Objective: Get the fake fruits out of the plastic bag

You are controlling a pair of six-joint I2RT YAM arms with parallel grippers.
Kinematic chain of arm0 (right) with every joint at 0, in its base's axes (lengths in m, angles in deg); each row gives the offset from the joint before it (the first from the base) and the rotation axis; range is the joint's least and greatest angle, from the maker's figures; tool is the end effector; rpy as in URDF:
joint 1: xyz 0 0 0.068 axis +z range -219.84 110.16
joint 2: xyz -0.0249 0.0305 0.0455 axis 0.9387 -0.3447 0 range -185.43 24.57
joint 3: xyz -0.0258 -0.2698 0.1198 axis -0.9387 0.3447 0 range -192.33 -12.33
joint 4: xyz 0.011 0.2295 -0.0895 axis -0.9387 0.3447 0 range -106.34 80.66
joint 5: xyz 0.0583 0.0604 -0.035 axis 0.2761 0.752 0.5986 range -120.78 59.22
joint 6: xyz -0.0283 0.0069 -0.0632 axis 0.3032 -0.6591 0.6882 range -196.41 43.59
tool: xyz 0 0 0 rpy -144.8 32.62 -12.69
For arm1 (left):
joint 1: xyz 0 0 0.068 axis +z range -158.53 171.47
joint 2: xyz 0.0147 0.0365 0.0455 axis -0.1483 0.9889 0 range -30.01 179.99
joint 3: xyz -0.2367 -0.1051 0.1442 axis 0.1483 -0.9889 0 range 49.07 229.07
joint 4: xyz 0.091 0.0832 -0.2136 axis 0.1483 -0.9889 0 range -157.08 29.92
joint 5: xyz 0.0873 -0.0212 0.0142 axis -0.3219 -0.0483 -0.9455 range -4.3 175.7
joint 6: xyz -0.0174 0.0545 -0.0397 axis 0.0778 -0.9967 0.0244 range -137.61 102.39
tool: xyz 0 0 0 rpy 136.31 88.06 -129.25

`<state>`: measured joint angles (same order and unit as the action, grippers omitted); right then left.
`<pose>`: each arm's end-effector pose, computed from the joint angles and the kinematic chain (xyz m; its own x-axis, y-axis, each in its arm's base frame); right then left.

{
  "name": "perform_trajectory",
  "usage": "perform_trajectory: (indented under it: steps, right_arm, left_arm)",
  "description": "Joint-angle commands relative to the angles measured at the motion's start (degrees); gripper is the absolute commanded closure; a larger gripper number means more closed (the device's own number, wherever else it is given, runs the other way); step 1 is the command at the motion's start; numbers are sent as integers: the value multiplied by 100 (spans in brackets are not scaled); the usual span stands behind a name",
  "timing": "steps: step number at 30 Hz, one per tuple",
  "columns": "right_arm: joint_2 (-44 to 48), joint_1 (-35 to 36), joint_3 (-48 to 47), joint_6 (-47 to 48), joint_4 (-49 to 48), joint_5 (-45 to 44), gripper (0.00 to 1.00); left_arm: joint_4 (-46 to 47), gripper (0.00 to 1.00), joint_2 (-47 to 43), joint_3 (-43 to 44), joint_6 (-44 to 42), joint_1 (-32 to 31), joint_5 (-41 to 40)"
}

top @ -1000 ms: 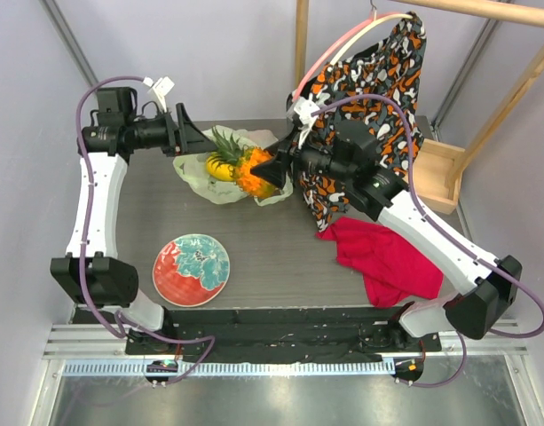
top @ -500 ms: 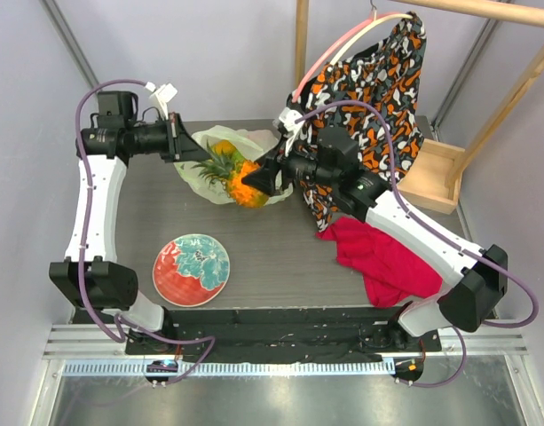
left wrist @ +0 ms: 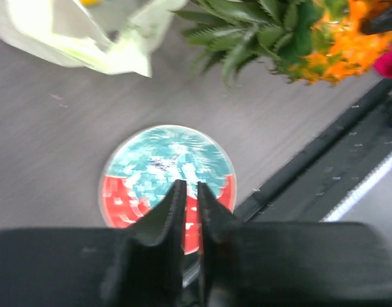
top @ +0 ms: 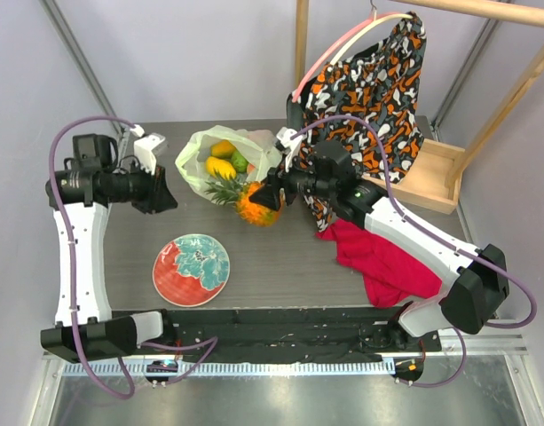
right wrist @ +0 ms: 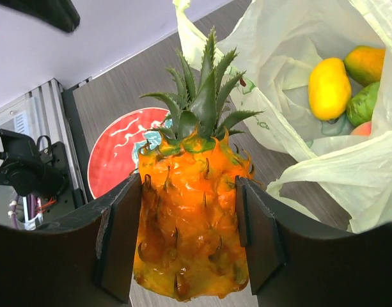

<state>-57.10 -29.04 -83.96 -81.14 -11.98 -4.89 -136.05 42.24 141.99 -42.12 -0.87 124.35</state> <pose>0.2377 0.2378 0.3869 -0.2624 -0.1286 -0.9563 -0.8894 0.4167 0.1880 0.1956 -0.0095 0.4279 -0.6383 0.2411 -0.7310 0.5640 0.7928 -0.2310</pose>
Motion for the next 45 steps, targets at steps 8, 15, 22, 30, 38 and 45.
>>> perform_trajectory:
  steps: [8,15,22,30,38,45]
  right_arm:
    - [116,-10,-544,-107,-315,750,98]
    - [169,7,-597,-72,-190,830,97]
    - [2,-1,-667,-89,-172,619,95]
    - [-156,7,-729,-98,-287,496,96]
    - [-235,-10,-782,-45,-278,443,96]
    - [-288,-10,-799,-63,-269,443,96]
  left_arm:
    - [2225,39,289,-1092,3460,-168,2067]
    - [2639,37,852,-838,3752,-441,1882]
    - [2517,97,1213,-574,3770,-520,2418]
    - [1840,60,1345,-424,3392,-520,2480]
    - [452,61,1757,-64,1969,-511,2383]
    - [363,86,1784,-81,1757,-520,2296]
